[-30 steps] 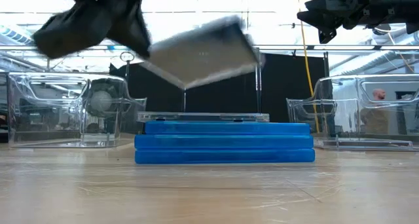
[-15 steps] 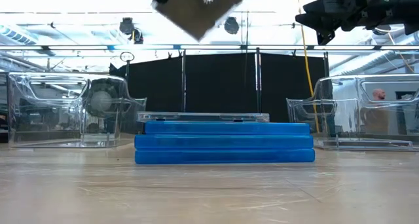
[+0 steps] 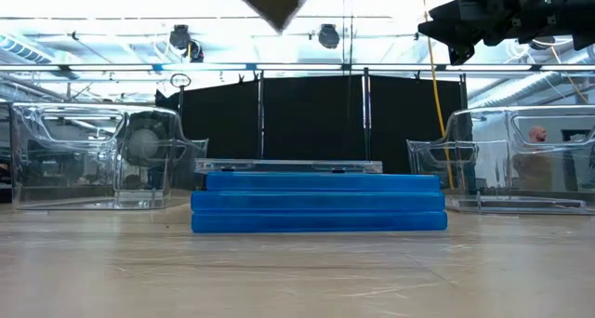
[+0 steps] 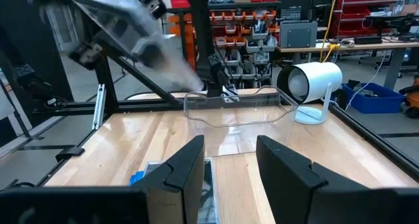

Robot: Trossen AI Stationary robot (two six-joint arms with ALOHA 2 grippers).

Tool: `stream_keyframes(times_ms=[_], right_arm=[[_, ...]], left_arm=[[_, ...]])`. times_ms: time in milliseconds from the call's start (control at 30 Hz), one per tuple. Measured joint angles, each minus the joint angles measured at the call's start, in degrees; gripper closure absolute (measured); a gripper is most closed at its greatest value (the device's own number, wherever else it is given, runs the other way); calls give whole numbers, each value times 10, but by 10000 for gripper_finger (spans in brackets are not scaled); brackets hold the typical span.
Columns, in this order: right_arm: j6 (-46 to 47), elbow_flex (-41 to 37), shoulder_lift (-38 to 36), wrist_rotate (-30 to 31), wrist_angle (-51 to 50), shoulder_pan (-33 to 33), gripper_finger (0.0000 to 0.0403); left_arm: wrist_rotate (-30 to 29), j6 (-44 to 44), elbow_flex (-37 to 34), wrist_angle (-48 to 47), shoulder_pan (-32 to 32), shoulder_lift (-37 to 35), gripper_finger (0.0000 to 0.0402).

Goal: Pick & place jewel cases by type
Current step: Put the black CD case into the right transparent bin

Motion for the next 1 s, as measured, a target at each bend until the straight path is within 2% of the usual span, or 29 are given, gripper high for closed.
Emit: stream_keyframes(times_ms=[167, 267, 400, 500, 667, 800, 900, 1000], right_arm=[[-2, 0, 0, 1, 0, 0, 273], [-2, 0, 0, 1, 4, 0, 273], [-4, 0, -8, 2, 4, 0, 273], [-12, 0, -20, 2, 5, 0, 273], [-13, 0, -27, 2, 4, 0, 273], [-13, 0, -10, 2, 25, 0, 273], [-14, -1, 14, 0, 80, 0, 273], [-22, 0, 49, -4, 147, 0, 273]], left_arm=[[189, 252, -76, 277, 57, -55, 369], [276, 330, -112, 348, 95, -83, 369], [316, 355, -191, 418, 145, -157, 369], [346, 361, -291, 511, 177, -237, 369], [430, 363, -473, 750, 243, -345, 369], [517, 342, -584, 932, 296, -359, 369], [528, 310, -627, 990, 325, -336, 369], [535, 299, -638, 1010, 333, -305, 369]])
